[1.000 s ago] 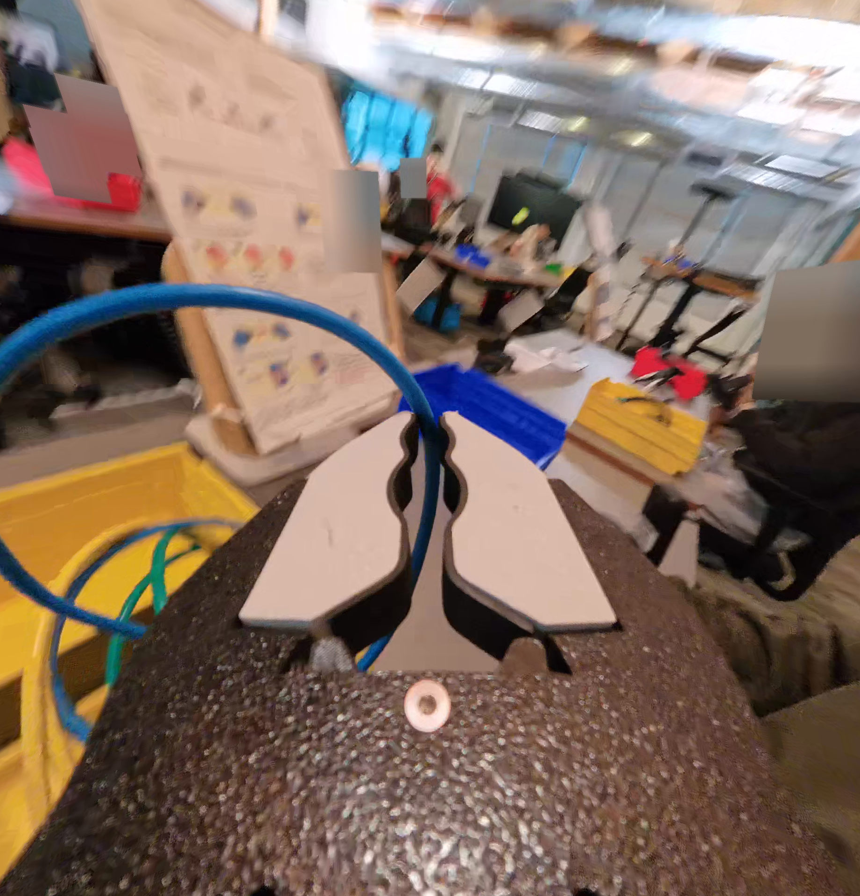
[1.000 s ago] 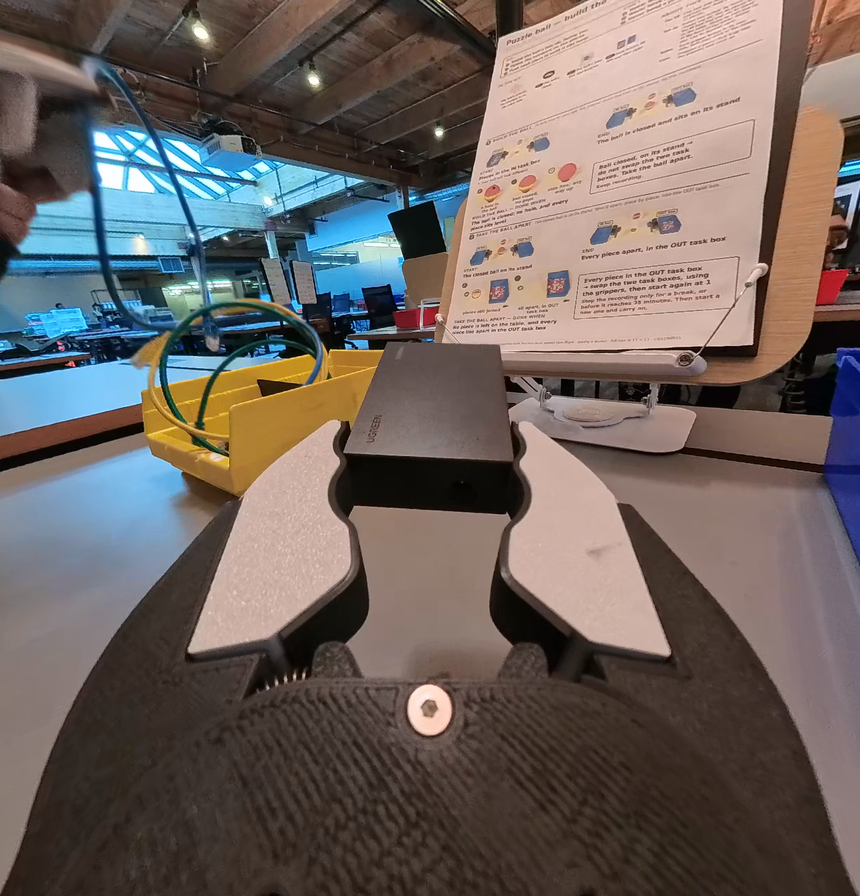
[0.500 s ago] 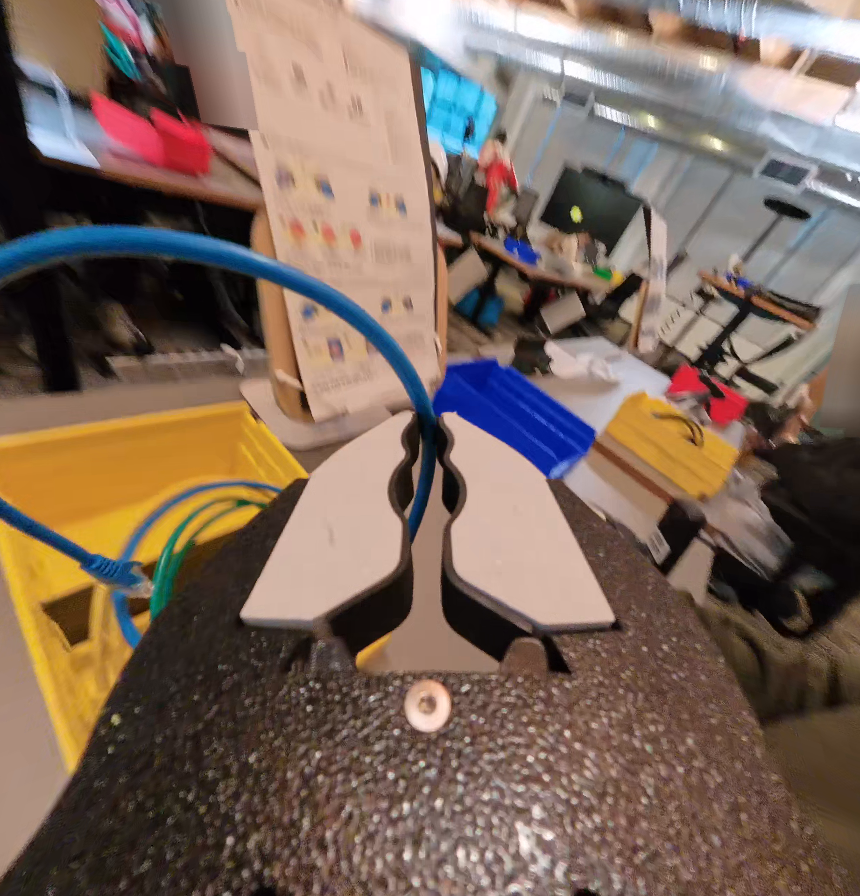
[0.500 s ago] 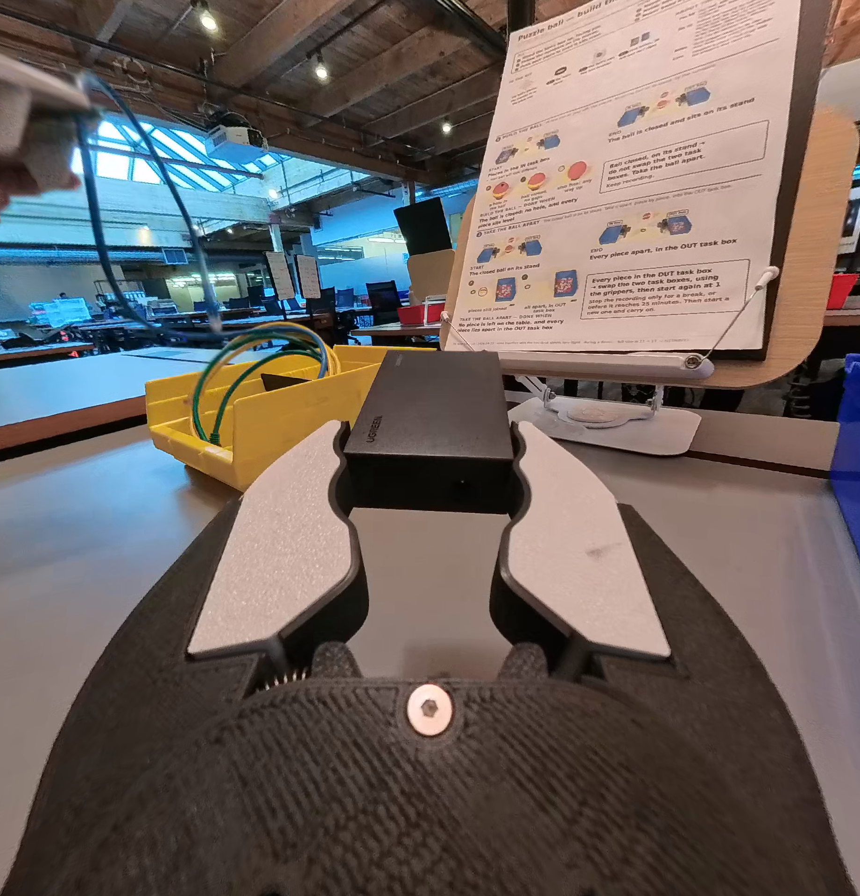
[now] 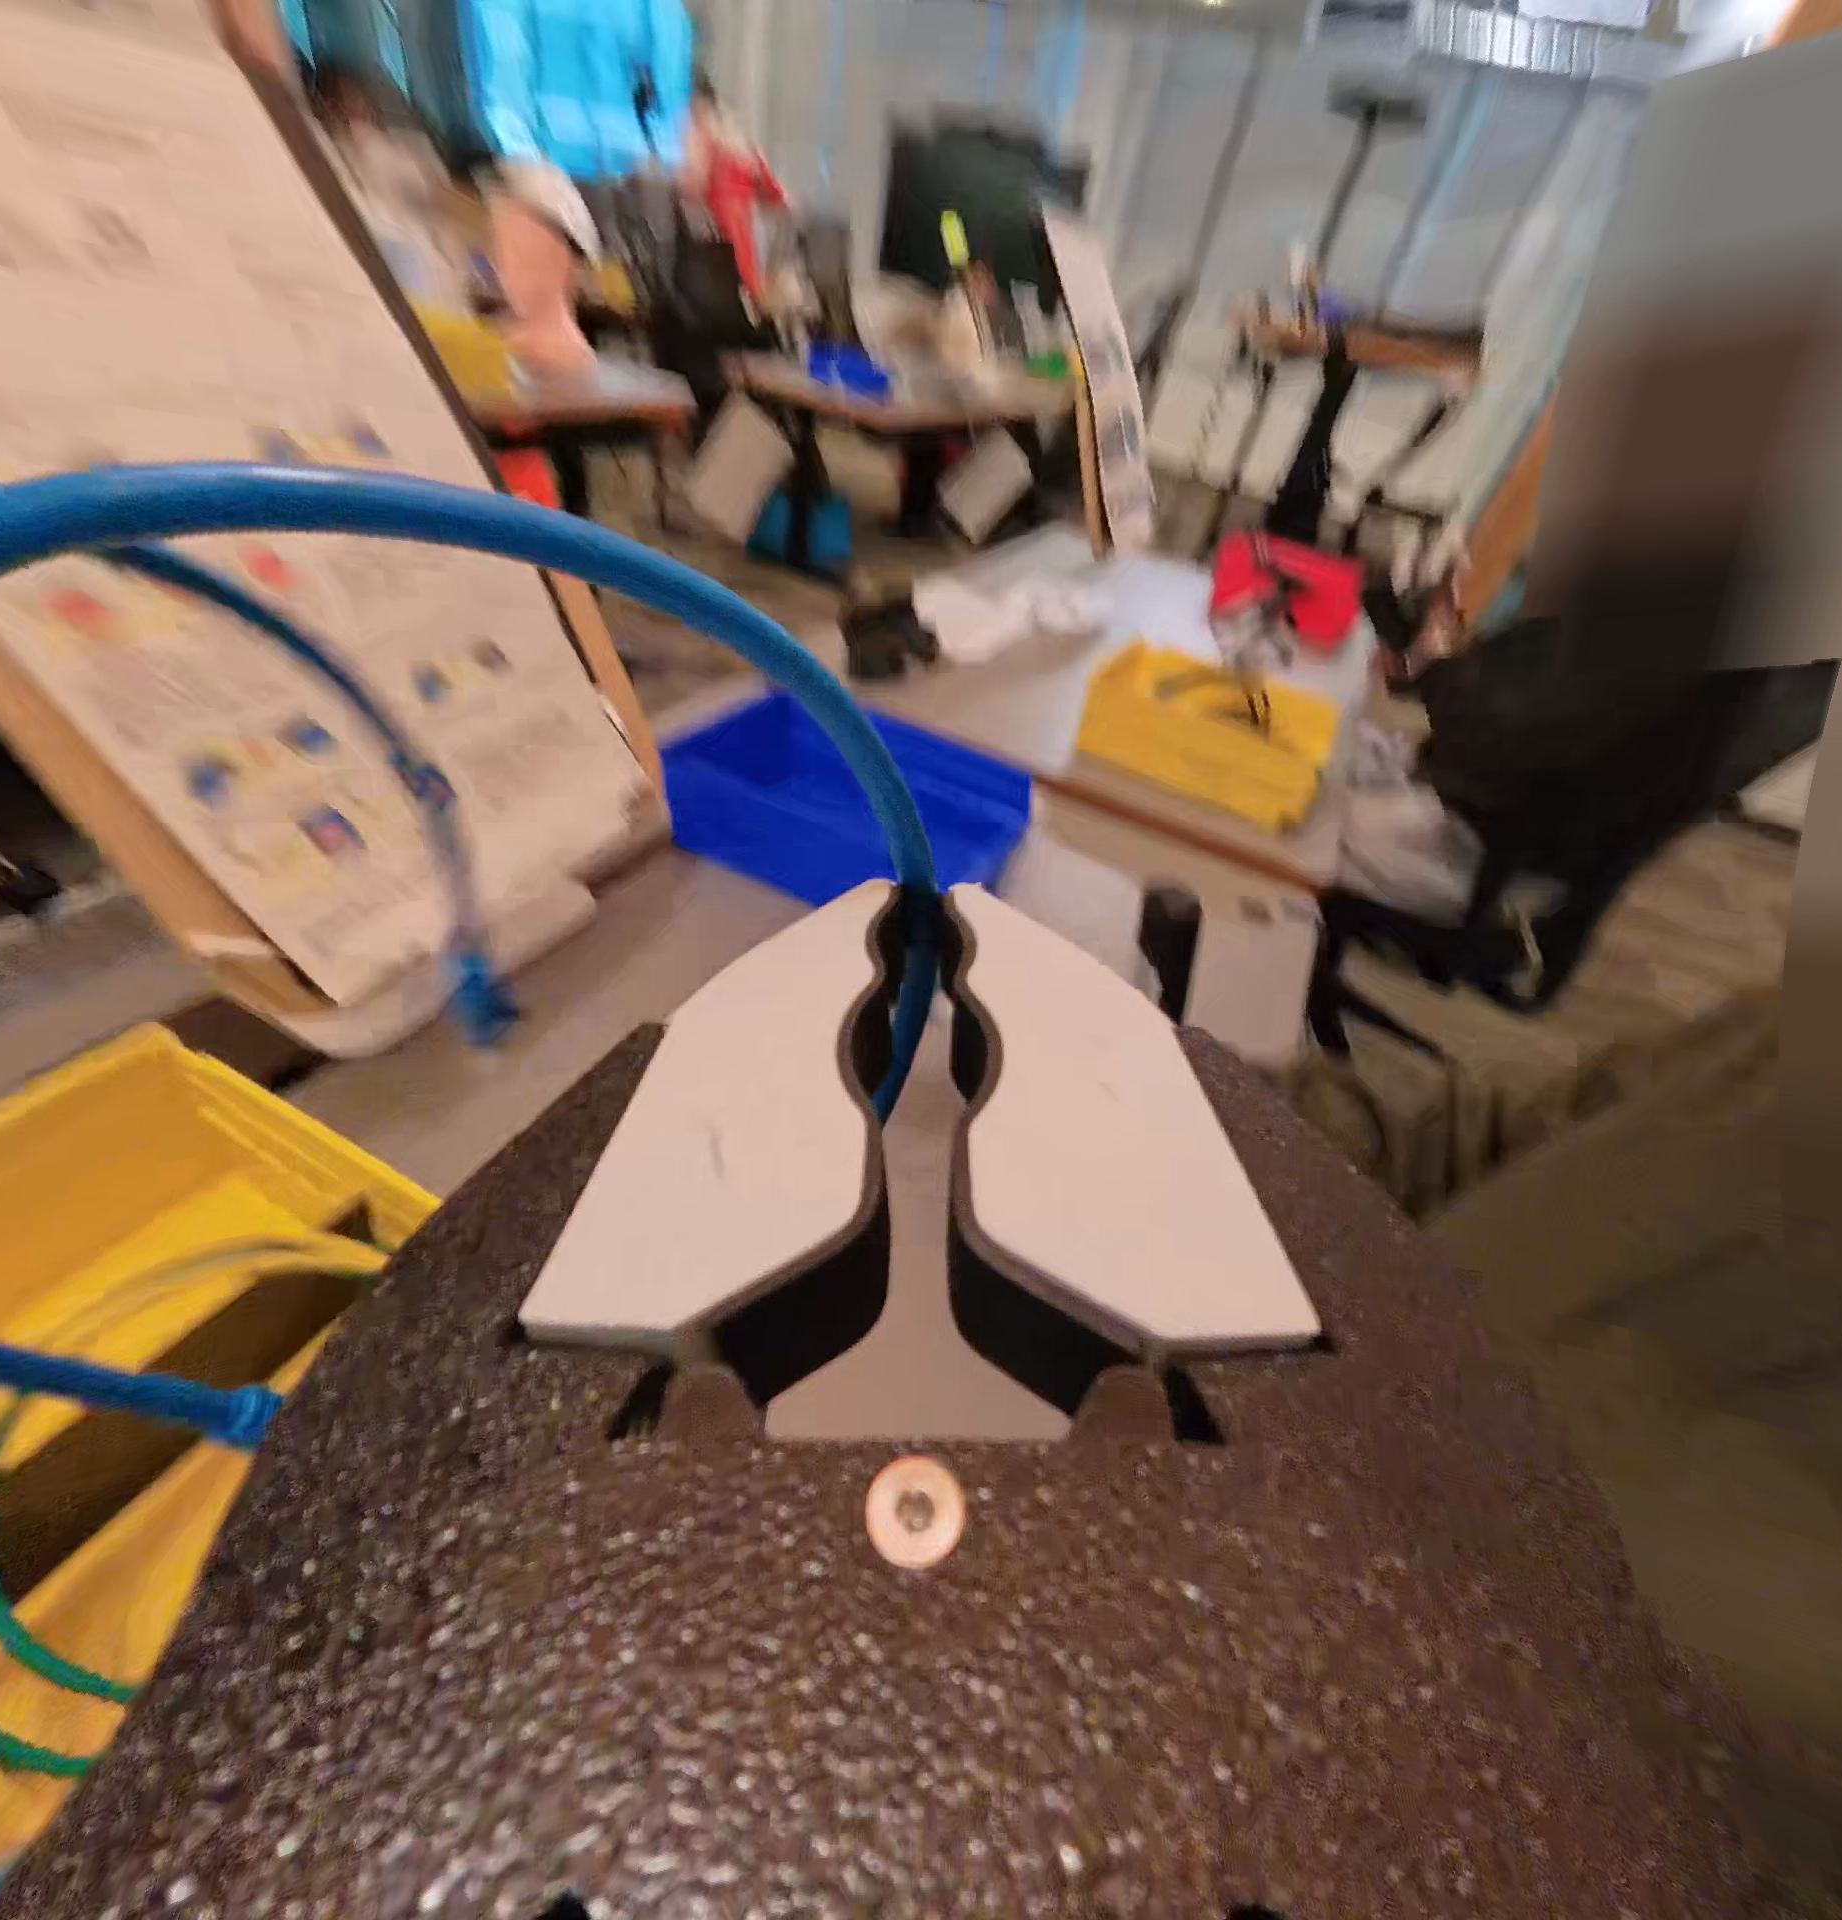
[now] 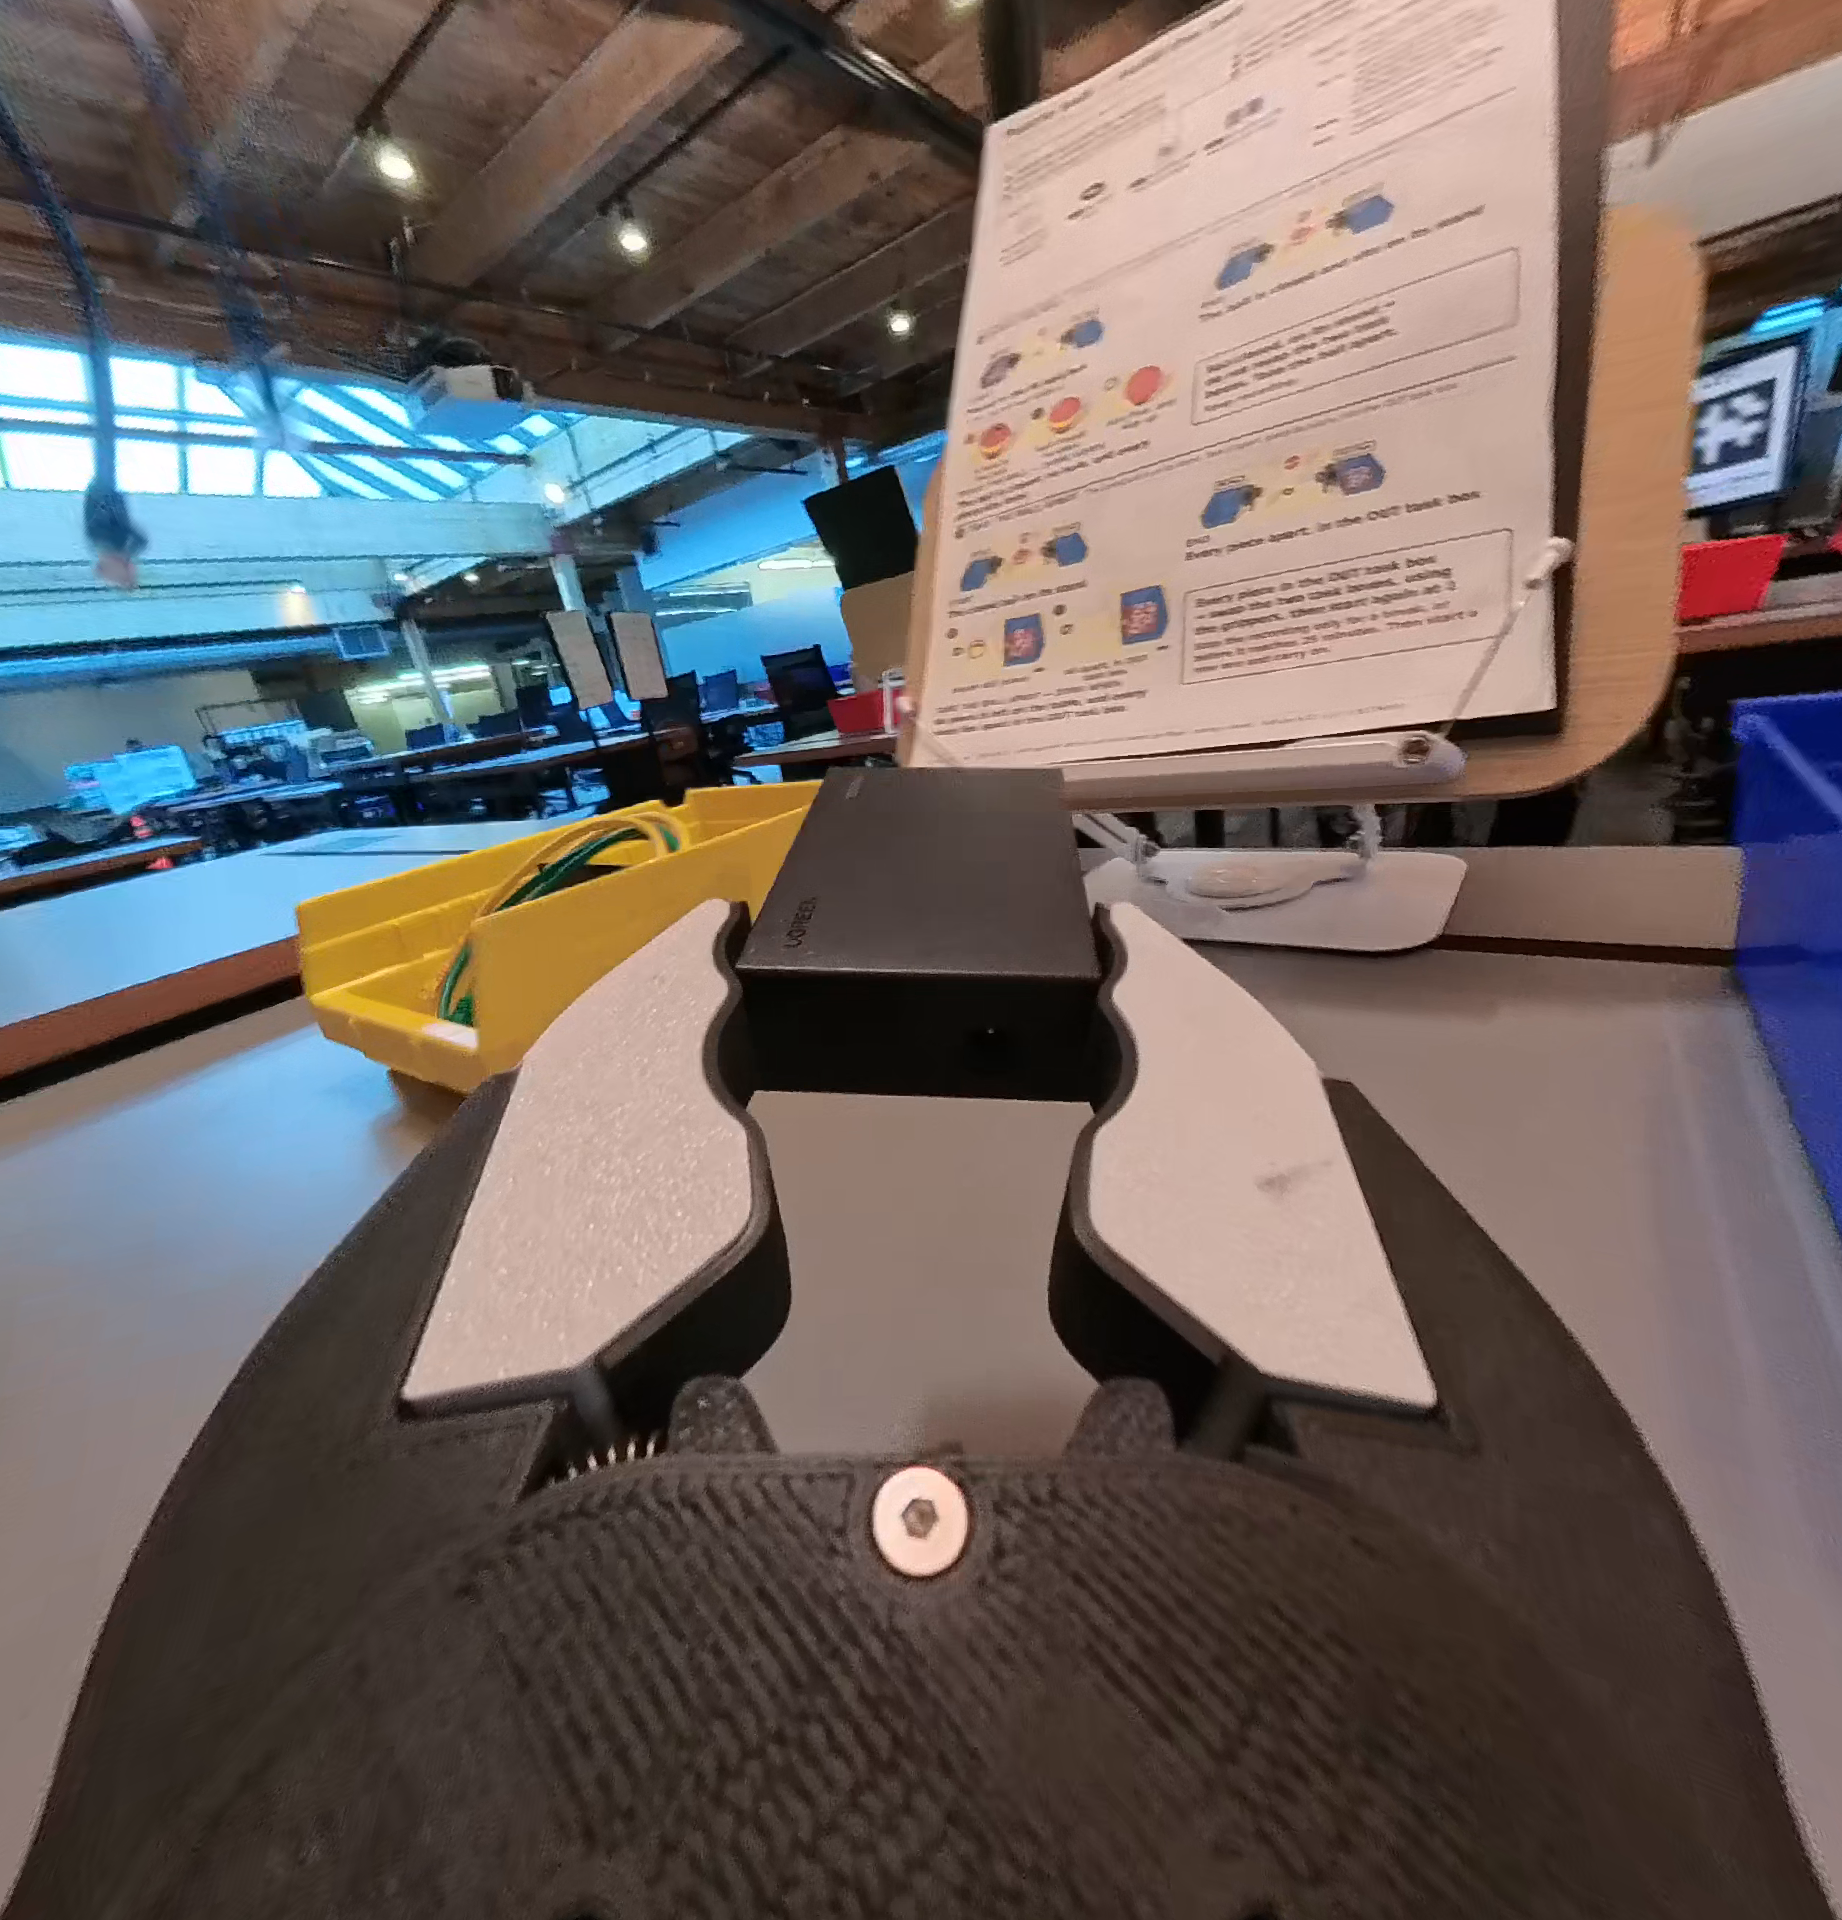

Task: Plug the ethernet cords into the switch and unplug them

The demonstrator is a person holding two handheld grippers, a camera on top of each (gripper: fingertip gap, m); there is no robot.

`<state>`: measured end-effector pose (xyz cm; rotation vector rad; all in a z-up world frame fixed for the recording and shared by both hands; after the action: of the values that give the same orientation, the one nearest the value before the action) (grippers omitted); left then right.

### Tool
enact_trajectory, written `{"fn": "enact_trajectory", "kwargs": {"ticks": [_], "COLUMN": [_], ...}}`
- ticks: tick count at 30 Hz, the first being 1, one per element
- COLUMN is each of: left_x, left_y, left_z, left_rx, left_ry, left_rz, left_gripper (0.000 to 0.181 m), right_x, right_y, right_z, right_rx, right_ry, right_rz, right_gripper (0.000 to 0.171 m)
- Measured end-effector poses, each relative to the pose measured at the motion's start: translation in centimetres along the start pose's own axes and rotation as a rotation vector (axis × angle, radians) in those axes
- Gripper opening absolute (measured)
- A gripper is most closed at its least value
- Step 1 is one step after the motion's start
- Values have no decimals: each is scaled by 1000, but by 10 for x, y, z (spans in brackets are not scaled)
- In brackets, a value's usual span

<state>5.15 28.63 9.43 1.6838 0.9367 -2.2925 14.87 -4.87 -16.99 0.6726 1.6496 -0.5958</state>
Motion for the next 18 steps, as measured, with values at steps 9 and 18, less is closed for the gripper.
{"fn": "enact_trajectory", "kwargs": {"ticks": [9,18], "left_x": [162,210], "left_y": [127,164], "left_z": [31,35], "left_rx": [56,110], "left_ry": [366,643], "left_rz": [-818,-866], "left_gripper": [5,5], "right_x": [-5,-5], "right_y": [-15,-13], "right_z": [34,29], "right_rx": [110,91], "right_ry": [21,-28], "right_rz": [28,15], "right_gripper": [62,62]}}
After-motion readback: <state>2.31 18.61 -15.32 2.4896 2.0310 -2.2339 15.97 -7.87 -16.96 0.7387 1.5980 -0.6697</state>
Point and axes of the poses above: each gripper's, where its closed fingertips meet, y out along the fingers, x out of its underside, z = x × y across the jaws, the point moved 8 cm from there along -y, back along the fingers, and after that the axes turned 14 degrees about -z, right-handed, at the moved point
